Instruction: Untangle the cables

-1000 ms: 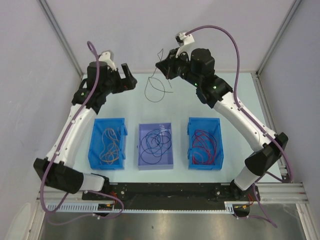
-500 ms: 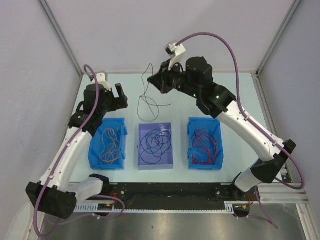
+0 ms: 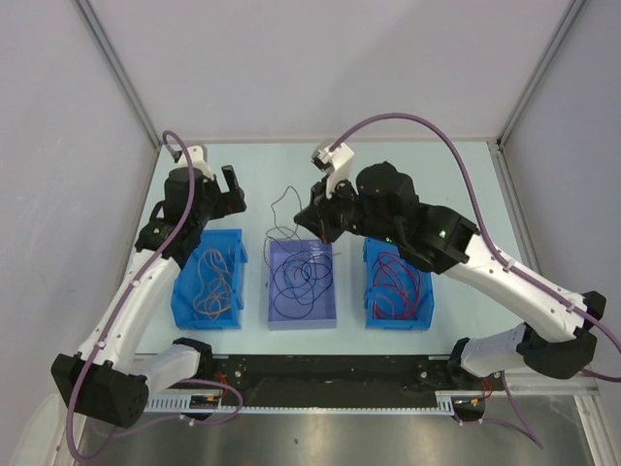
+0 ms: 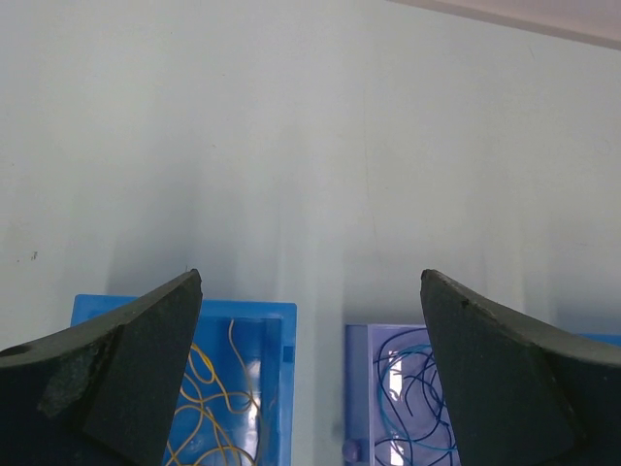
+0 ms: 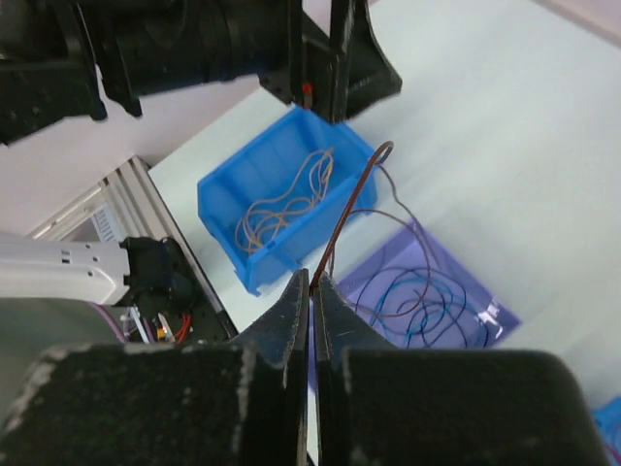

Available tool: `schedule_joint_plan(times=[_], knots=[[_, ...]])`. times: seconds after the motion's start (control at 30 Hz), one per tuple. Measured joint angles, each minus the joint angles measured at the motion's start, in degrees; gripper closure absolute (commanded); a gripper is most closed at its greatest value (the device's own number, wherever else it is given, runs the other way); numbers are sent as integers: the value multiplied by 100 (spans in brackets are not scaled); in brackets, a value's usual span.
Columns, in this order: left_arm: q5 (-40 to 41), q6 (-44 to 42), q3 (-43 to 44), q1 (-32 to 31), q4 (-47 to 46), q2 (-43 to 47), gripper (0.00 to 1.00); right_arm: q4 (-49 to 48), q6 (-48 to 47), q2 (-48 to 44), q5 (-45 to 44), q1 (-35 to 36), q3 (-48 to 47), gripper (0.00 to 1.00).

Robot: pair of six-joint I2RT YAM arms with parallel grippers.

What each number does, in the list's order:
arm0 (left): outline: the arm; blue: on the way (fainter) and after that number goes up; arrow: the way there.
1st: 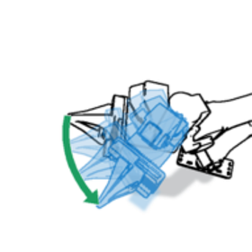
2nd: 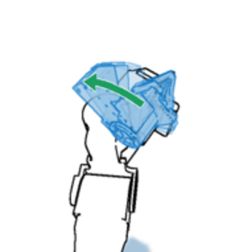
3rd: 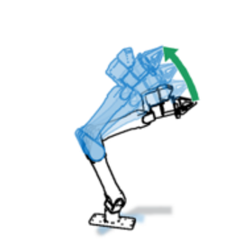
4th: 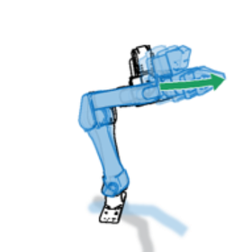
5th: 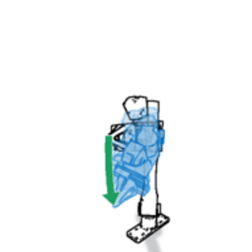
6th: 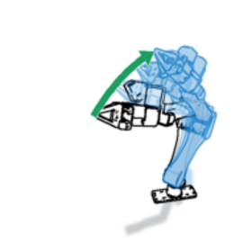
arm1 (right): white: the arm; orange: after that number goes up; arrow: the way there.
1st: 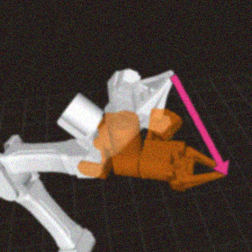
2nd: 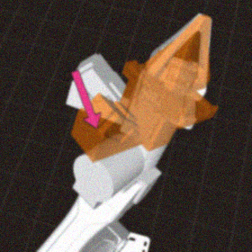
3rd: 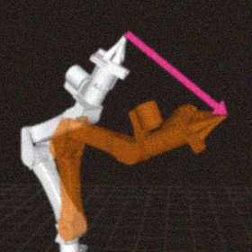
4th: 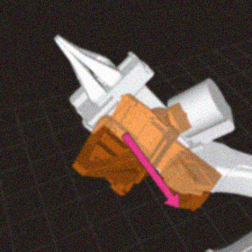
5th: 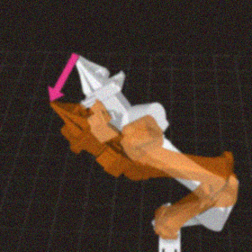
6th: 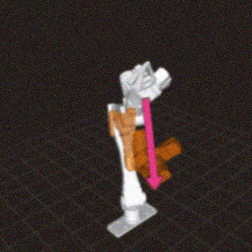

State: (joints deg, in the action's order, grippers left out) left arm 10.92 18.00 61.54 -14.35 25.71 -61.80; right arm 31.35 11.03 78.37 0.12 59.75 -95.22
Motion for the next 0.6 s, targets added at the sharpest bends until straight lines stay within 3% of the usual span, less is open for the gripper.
schedule_joint_plan(times=[0.33,0.6], knots=[[61,0,-74,2,-37,20,0,138,339,-374,-146,57,1078,100],[94,0,-90,2,-42,44,0,-17,378,129,-264,48,1294,100]])
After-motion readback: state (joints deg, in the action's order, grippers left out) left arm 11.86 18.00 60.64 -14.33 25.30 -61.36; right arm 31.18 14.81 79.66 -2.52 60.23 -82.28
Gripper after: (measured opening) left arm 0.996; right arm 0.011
